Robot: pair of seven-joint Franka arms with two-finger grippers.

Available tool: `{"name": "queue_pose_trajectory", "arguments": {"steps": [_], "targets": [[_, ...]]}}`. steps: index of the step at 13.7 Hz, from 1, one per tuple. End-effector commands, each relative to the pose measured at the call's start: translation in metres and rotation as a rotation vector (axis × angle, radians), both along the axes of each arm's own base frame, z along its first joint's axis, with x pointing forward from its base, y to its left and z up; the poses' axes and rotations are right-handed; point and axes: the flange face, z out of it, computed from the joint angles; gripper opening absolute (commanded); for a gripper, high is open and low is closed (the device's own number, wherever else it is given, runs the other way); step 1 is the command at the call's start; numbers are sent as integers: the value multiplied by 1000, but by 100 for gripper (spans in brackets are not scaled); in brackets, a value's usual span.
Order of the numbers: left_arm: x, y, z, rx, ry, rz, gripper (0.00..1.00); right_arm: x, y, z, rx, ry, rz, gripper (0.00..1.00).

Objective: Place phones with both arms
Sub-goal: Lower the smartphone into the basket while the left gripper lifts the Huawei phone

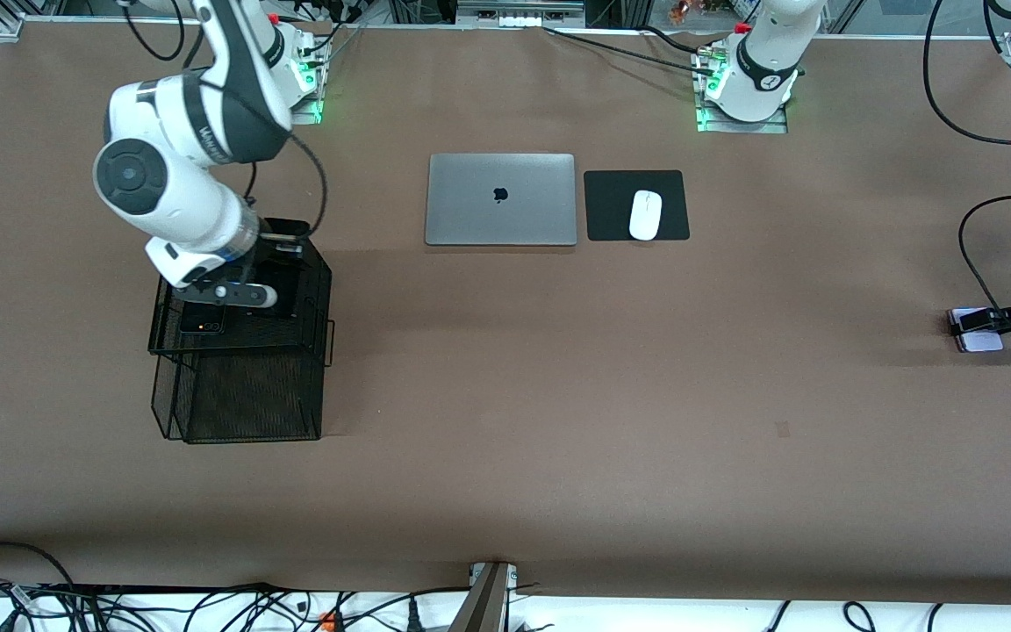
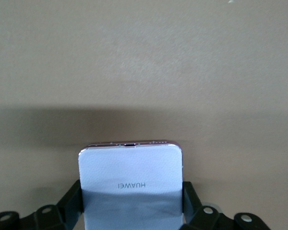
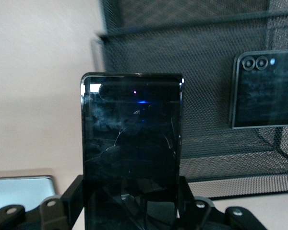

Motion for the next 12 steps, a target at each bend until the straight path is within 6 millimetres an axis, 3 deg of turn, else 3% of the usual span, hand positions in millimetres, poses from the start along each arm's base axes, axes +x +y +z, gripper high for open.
{"name": "queue_pose_trajectory", "arguments": {"steps": [1, 3, 5, 6, 7, 8, 9, 10, 12], "targets": [[32, -17, 52, -18, 18, -58, 18, -14, -17, -27, 11, -22, 61, 0], [64, -48, 103, -6, 55, -132, 18, -10, -19, -49, -19, -28, 112, 0], [90, -83, 148, 37, 90, -188, 19, -6, -21, -56, -24, -40, 138, 0], [100, -100, 158, 45, 93, -212, 20, -4, -21, -58, -29, -44, 146, 0], [110, -115, 166, 48, 84, -228, 20, 0, -24, -60, -37, -49, 142, 6], [120, -139, 176, 61, 76, -253, 20, 4, -29, -58, -34, -56, 127, 26], [132, -180, 182, 72, 82, -314, 20, 8, -32, -54, -31, -64, 114, 61], [142, -229, 192, 79, 99, -367, 20, 13, -36, -51, -32, -72, 103, 87], [151, -318, 199, 92, 141, -412, 20, 22, -35, -41, -31, -90, 101, 100]]}}
